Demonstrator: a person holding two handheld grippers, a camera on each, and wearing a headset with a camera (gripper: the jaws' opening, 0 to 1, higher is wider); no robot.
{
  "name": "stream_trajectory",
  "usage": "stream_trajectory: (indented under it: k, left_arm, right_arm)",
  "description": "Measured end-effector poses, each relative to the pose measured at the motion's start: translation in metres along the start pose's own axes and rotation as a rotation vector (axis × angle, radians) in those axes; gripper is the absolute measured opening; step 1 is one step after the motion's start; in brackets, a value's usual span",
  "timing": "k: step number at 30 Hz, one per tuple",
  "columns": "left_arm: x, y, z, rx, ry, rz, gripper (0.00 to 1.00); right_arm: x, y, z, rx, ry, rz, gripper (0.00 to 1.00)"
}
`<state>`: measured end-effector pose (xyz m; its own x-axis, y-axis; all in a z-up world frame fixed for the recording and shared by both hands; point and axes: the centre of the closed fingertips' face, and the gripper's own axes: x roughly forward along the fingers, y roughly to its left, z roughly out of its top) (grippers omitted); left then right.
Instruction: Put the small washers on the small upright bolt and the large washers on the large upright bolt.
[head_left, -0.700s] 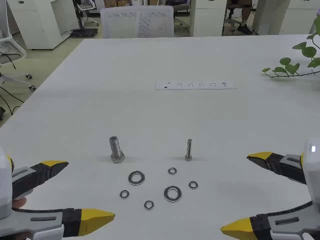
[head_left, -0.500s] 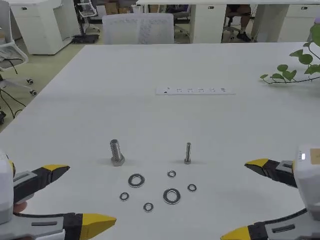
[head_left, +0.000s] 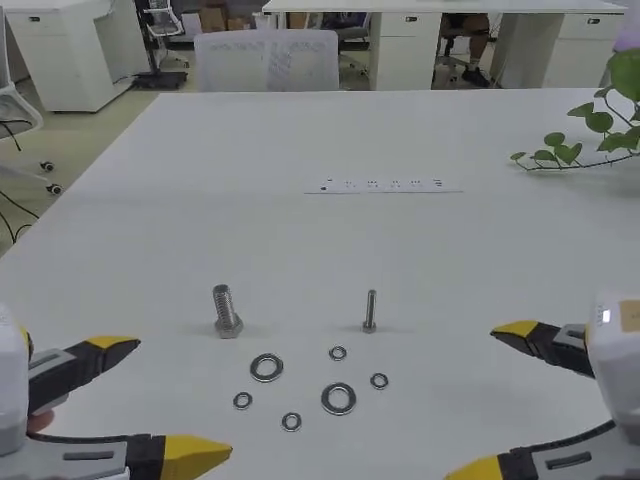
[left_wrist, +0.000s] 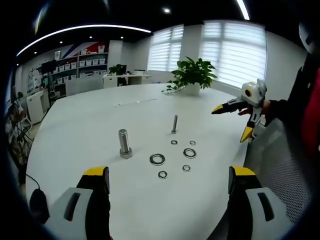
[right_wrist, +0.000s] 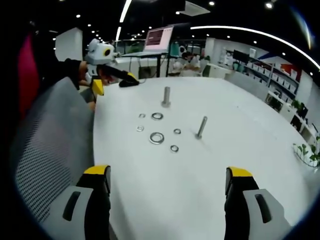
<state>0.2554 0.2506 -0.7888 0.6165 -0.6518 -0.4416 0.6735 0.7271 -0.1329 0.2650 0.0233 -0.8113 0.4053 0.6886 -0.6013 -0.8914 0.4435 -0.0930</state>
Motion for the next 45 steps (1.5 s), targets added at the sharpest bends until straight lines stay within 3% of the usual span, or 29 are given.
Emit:
stream_trajectory:
  k: [11, 21, 34, 45]
  left_arm:
    - [-0.009, 0.000, 0.000, 0.005, 0.013, 0.009, 1.00]
    - [-0.007, -0.008, 0.001, 0.004, 0.005, 0.002, 0.97]
    - [-0.010, -0.007, -0.003, -0.011, -0.007, 0.012, 0.97]
    - [-0.007, -0.005, -0.006, -0.011, 0.003, 0.003, 0.96]
  right_arm:
    - [0.001, 0.008, 0.001, 0.000, -0.004, 0.009, 0.95]
    - [-0.005, 0.005, 0.001, -0.014, 0.006, -0.005, 0.95]
    - [-0.003, 0.007, 0.006, -0.037, 0.014, 0.006, 0.94]
    - [-0.002, 0.007, 0.000, -0.028, 0.032, 0.002, 0.94]
